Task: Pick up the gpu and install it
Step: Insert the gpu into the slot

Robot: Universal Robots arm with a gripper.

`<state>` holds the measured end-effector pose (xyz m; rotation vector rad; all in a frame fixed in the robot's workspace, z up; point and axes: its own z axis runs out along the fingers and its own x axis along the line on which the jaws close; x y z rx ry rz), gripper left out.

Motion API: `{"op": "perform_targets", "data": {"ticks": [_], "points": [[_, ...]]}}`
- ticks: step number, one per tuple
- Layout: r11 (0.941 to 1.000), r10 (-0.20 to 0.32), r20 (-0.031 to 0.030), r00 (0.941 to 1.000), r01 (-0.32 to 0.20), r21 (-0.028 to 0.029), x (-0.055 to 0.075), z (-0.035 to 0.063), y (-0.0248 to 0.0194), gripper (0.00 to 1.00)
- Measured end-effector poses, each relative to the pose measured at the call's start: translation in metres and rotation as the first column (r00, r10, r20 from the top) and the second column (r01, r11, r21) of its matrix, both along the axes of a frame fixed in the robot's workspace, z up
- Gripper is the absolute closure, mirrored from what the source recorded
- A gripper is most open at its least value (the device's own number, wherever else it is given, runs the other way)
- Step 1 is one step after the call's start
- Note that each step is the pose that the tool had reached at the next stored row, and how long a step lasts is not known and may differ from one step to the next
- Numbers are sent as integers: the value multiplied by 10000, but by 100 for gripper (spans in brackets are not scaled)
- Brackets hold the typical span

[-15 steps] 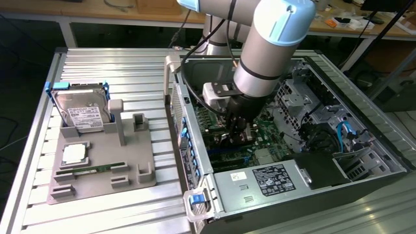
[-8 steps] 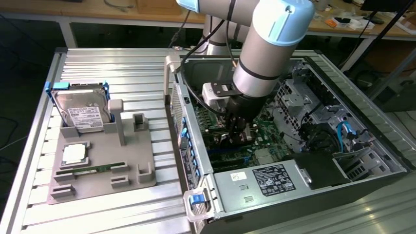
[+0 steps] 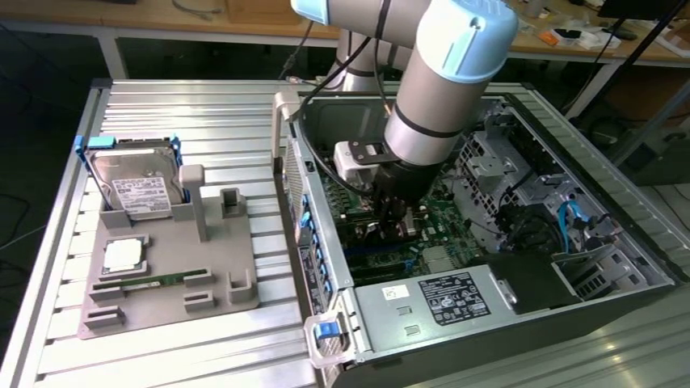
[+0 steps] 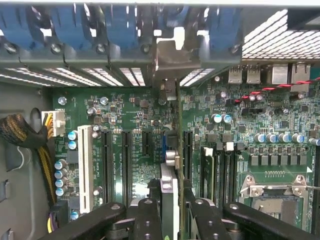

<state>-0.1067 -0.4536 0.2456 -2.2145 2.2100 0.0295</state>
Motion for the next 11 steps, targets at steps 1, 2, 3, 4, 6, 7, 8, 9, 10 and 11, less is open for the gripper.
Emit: {"op": "perform_targets", "data": {"ticks": [1, 2, 3, 4, 6, 7, 8, 9, 10, 11], "points": [[10000, 0, -1, 10000, 0, 0, 0, 0, 0, 73], [10000, 0, 0, 10000, 0, 0, 0, 0, 0, 73], [10000, 0, 0, 10000, 0, 1, 0, 2, 0, 73], [10000, 0, -1, 10000, 0, 0, -1, 15, 0, 73], [10000, 1, 0, 10000, -1, -1, 0, 76, 1, 73], [10000, 1, 0, 10000, -1, 0, 1, 108, 3, 73], [10000, 1, -1, 10000, -1, -1, 0, 126, 4, 73], [10000, 0, 0, 10000, 0, 1, 0, 126, 4, 73], [10000, 0, 0, 10000, 0, 1, 0, 126, 4, 73], [10000, 0, 0, 10000, 0, 1, 0, 126, 4, 73]]}}
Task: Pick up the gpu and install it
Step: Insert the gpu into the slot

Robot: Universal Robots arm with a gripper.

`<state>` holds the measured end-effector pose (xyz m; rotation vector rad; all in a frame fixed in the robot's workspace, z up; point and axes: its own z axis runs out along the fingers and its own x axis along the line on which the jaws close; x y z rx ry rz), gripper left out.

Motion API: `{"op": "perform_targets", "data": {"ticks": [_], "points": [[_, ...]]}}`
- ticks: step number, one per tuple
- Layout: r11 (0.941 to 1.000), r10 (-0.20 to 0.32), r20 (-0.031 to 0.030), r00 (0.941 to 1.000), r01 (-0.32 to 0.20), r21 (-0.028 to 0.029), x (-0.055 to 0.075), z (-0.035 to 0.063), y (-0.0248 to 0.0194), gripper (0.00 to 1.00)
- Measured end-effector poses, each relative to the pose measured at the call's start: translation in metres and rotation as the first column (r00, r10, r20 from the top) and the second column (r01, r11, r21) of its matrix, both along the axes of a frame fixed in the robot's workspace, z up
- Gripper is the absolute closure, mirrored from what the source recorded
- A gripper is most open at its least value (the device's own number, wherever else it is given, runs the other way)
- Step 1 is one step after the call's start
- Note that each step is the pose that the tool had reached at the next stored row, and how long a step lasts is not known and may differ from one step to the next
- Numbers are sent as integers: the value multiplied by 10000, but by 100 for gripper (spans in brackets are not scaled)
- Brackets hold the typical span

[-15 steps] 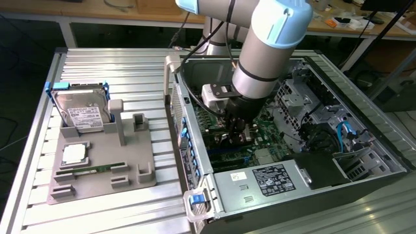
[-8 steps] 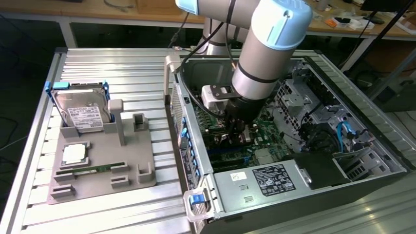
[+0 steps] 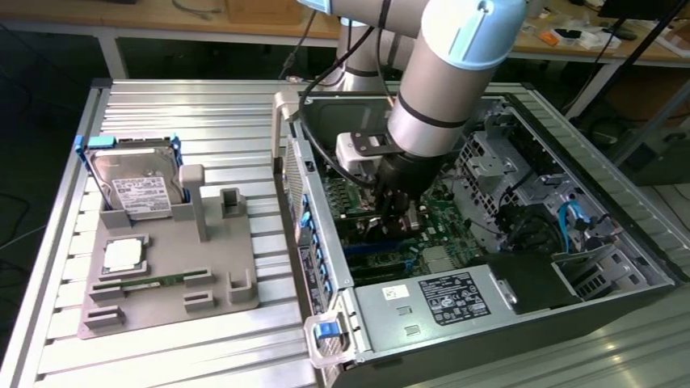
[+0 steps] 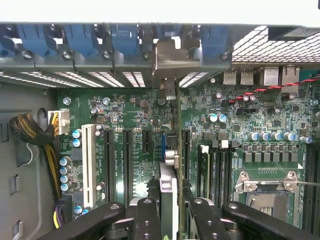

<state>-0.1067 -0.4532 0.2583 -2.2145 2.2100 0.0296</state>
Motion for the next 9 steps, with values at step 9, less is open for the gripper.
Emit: {"op": "perform_targets", "data": {"ticks": [9], "points": [[10000, 0, 0, 10000, 0, 0, 0, 69, 9, 73]]}}
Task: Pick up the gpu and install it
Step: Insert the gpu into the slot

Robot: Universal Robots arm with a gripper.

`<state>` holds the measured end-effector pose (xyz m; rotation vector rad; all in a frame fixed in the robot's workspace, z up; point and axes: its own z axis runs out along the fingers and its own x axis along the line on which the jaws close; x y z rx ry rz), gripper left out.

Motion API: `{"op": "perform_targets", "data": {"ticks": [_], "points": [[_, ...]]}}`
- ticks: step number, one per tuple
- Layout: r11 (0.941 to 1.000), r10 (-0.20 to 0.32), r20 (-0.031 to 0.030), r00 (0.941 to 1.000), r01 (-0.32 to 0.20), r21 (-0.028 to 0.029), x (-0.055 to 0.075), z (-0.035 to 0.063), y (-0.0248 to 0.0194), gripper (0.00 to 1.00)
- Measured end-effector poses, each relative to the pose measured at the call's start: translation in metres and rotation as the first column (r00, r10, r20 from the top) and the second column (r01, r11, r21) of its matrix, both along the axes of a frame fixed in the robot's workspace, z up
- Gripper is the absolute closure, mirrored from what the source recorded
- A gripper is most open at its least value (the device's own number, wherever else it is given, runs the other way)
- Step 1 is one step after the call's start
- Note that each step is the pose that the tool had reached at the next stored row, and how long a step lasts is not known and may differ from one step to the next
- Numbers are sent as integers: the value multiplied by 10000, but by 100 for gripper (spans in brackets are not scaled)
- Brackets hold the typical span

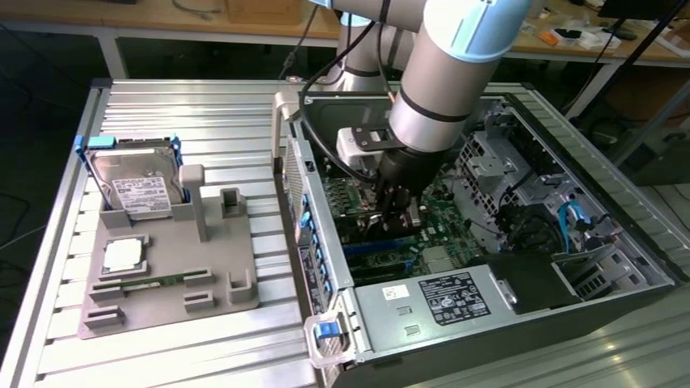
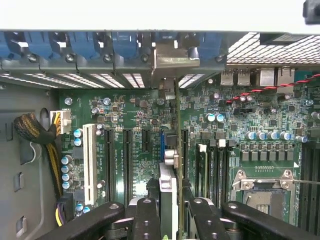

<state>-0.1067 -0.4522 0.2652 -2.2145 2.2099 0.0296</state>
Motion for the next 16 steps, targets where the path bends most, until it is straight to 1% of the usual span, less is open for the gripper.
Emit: {"op": "perform_targets", "data": {"ticks": [3, 6, 10, 11, 14, 16], "points": [[10000, 0, 1, 10000, 0, 0, 0, 2, 2, 73], [10000, -1, 0, 10000, 1, -19, -1, 23, 21, 73], [10000, 0, 2, 10000, 0, -18, -1, 26, 23, 73], [10000, -1, 2, 10000, 1, -18, -2, 26, 19, 73], [10000, 0, 1, 10000, 0, -18, -2, 26, -14, 73], [10000, -2, 2, 10000, 2, -18, -4, 25, -25, 73]]}}
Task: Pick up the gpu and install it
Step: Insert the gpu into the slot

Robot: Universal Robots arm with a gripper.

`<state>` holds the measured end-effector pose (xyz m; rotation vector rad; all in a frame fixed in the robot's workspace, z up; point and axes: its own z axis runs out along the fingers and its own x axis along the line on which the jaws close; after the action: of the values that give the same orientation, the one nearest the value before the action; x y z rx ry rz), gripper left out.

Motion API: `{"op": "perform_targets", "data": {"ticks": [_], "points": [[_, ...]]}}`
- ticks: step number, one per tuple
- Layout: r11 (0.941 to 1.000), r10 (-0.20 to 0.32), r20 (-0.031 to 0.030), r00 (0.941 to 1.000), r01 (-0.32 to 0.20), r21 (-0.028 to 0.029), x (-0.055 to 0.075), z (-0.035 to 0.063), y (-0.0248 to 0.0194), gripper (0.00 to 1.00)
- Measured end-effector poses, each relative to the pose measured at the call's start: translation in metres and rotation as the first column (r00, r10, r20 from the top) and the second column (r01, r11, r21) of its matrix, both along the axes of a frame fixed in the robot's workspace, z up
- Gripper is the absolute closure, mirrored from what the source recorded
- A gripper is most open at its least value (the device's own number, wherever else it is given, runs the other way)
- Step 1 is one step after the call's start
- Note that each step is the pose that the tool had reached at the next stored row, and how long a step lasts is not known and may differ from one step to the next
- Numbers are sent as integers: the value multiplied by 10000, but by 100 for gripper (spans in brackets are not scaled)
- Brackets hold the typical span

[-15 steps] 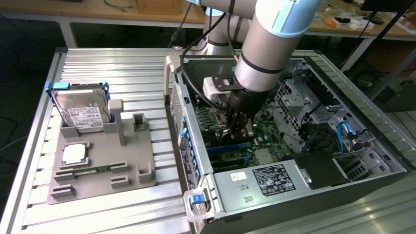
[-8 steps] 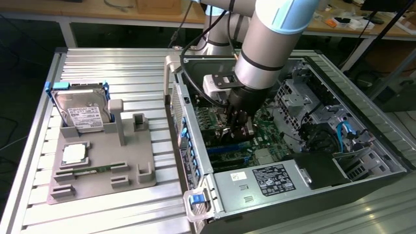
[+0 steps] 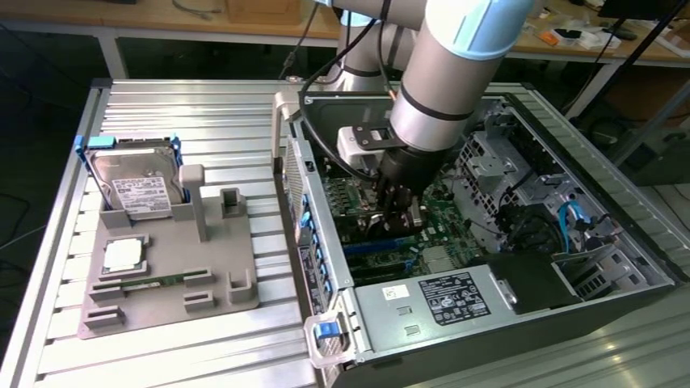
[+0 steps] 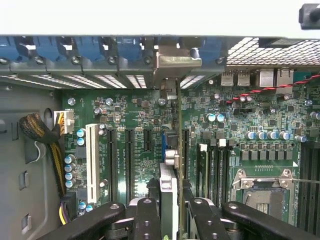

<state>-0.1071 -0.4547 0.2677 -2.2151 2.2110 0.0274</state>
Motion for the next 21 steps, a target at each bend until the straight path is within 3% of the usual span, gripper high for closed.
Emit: {"op": "perform_targets", "data": {"ticks": [21], "points": [[10000, 2, 9, 10000, -2, -33, -77, -104, -2, 73]]}}
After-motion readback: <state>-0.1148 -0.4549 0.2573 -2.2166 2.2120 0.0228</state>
